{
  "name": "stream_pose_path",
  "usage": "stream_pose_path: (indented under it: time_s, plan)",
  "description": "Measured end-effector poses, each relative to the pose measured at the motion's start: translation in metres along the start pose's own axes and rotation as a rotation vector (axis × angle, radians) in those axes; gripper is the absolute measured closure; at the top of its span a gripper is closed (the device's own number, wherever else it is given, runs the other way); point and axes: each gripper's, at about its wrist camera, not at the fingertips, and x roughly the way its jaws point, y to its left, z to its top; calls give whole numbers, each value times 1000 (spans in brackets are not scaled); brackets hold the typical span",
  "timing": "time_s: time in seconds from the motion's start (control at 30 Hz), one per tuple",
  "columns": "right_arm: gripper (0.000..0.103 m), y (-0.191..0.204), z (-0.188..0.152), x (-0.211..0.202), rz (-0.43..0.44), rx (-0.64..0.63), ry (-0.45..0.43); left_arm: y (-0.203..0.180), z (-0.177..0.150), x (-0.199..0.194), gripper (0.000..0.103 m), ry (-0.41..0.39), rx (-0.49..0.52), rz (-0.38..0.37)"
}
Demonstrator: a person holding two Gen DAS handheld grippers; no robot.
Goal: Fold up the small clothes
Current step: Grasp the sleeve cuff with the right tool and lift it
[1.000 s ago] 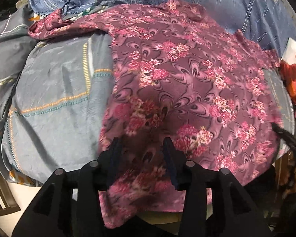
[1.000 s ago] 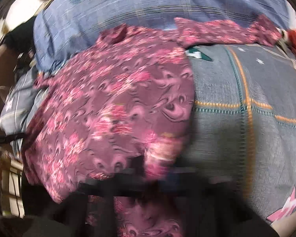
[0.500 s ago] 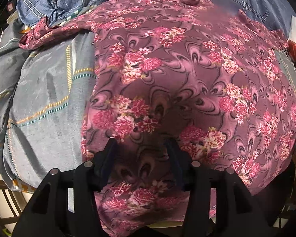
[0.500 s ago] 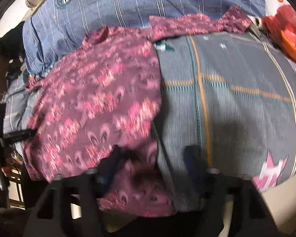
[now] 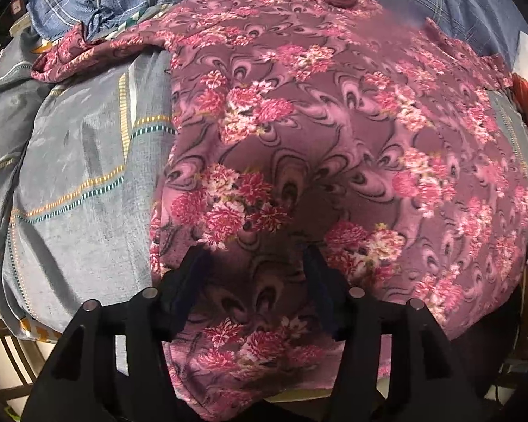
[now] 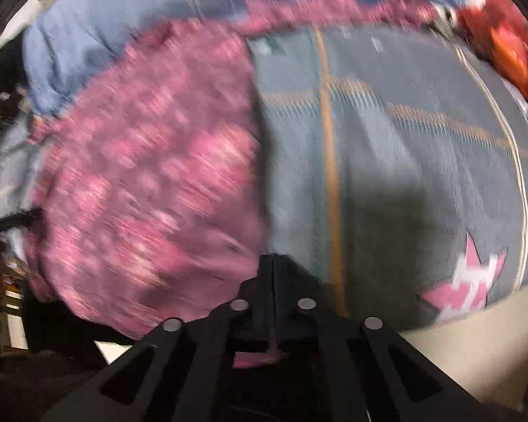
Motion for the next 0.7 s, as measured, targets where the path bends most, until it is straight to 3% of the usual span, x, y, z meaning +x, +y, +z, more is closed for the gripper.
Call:
stream_pose_path:
  time_s: [0.07, 0.13, 0.27, 0.33, 0.43, 0.47, 0.53, 0.6, 0.63, 0.67, 0.7]
  plan:
    - [97, -4, 9, -10, 27, 23, -39, 2, 9, -14, 46, -40, -20, -35]
    - [95, -4, 29, -37, 108, 51, -158, 1, 20, -27, 42, -87, -33, -65]
    - [72, 19, 70, -48, 196, 3, -275, -17, 46, -26, 32, -166, -35, -42]
    - [72, 33, 83, -27, 179, -34, -266, -25, 55, -10, 32, -155, -27, -21]
    - [75, 37, 95, 29, 130, -49, -98, -36, 65, 22, 31, -97, -19, 11]
    - [76, 34, 97, 26, 157, -36, -126, -37, 65, 27, 31, -99, -24, 9]
    - [75, 10, 118, 2, 222, 32, -203, -37, 63, 24, 28, -152, -30, -1]
    - [65, -32, 141, -23, 224, 150, -310, -35, 63, 27, 23, -156, -36, -14]
    - [50, -60, 155, -32, 229, 227, -357, -33, 63, 28, 21, -164, -46, -23]
    - [44, -94, 169, -36, 226, 317, -396, -33, 63, 28, 20, -169, -48, -26]
    - [44, -121, 183, -35, 207, 390, -422, -34, 63, 29, 18, -176, -44, -22]
